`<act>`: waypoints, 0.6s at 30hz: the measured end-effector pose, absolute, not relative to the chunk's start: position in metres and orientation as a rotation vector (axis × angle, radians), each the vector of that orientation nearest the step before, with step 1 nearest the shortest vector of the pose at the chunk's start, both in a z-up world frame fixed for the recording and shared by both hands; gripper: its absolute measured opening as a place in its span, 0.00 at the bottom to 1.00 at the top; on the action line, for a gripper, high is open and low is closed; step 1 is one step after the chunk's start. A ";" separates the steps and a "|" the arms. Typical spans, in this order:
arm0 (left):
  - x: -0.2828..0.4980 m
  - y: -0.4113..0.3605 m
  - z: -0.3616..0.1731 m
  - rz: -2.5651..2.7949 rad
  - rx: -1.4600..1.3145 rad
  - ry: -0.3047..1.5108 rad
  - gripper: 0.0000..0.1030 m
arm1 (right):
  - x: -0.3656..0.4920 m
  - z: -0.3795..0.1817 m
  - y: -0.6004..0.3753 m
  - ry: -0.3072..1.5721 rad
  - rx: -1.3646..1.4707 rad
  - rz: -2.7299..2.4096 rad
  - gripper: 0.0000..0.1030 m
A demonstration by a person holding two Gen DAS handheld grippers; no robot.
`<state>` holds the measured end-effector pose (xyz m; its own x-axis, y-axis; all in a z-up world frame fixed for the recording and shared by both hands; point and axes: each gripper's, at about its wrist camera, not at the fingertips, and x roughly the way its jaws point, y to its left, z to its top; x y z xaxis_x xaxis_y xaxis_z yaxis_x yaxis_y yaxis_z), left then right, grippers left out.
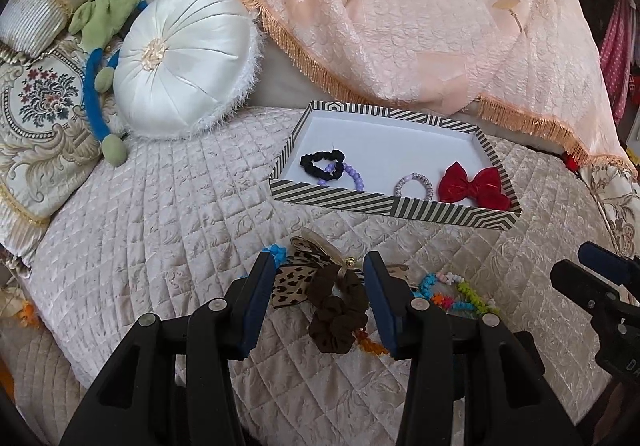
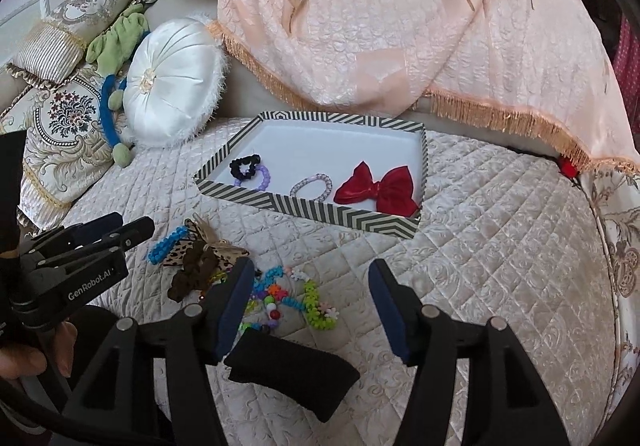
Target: Organize jewelry
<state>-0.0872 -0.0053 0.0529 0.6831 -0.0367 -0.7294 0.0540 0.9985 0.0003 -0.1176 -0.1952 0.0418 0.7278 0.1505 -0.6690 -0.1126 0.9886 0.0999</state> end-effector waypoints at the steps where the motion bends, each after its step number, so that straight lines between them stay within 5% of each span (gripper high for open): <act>1: -0.088 -0.005 0.054 -0.049 0.022 0.816 0.34 | -0.118 0.042 -0.195 0.742 0.055 0.144 0.61; 18: -0.095 -0.009 0.059 -0.058 0.032 0.797 0.34 | -0.125 0.045 -0.197 0.739 0.042 0.144 0.62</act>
<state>-0.0950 -0.0091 0.0590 0.6971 -0.0398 -0.7159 0.0640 0.9979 0.0069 -0.1253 -0.1967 0.0448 0.7296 0.1459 -0.6681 -0.1160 0.9892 0.0894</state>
